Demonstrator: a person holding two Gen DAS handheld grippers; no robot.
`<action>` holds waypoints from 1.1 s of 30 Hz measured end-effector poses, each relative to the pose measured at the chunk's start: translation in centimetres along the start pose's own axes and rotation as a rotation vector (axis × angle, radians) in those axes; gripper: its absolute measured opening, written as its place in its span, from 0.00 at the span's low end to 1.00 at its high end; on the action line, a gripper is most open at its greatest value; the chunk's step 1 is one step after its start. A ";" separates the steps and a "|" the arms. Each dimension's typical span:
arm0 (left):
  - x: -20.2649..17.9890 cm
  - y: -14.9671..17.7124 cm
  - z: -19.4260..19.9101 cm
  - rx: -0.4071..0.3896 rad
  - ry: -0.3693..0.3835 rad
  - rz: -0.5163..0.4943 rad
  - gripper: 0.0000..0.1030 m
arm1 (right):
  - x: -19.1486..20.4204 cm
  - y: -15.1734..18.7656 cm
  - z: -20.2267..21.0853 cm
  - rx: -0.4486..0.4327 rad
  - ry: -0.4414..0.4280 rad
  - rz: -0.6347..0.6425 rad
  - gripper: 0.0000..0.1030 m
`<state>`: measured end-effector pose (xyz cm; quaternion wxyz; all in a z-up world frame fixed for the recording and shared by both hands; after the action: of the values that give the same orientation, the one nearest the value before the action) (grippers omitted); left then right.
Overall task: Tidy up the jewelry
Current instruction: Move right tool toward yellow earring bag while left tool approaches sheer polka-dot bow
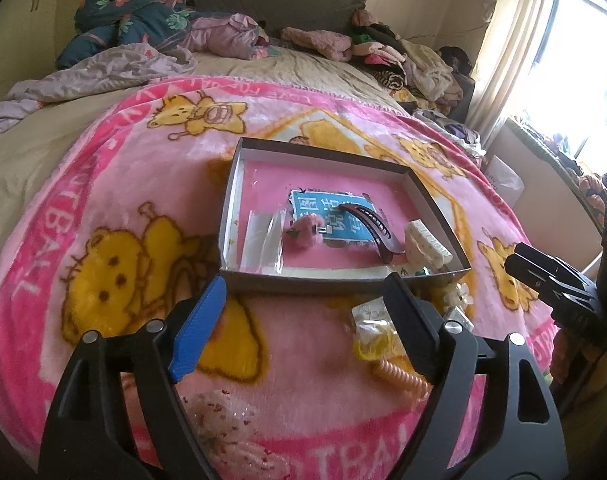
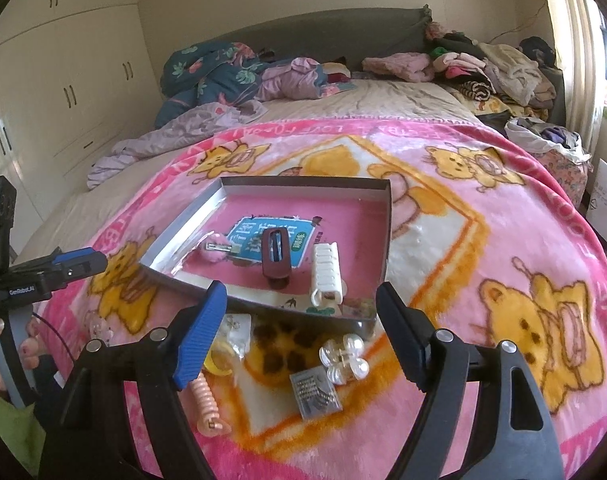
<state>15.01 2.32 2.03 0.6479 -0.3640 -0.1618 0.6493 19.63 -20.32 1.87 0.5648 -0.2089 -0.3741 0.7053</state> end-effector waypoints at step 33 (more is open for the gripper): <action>3.6 4.1 4.2 -0.020 -0.063 0.061 0.85 | 6.5 4.5 -1.8 0.096 -0.118 0.080 0.75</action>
<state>9.59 6.47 1.14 0.6187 -0.3544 -0.1774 0.6783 16.25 -13.93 -1.84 0.5225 -0.1542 -0.3637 0.7556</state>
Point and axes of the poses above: each gripper's, at about its wrist camera, not at the fingertips, and z roughly against the way its jaws point, x to its left, y to its underside, the point moved 1 cm from there along -z, roughly the way its jaws point, and after that the axes turned 2 degrees about y, right-handed, at the moved point
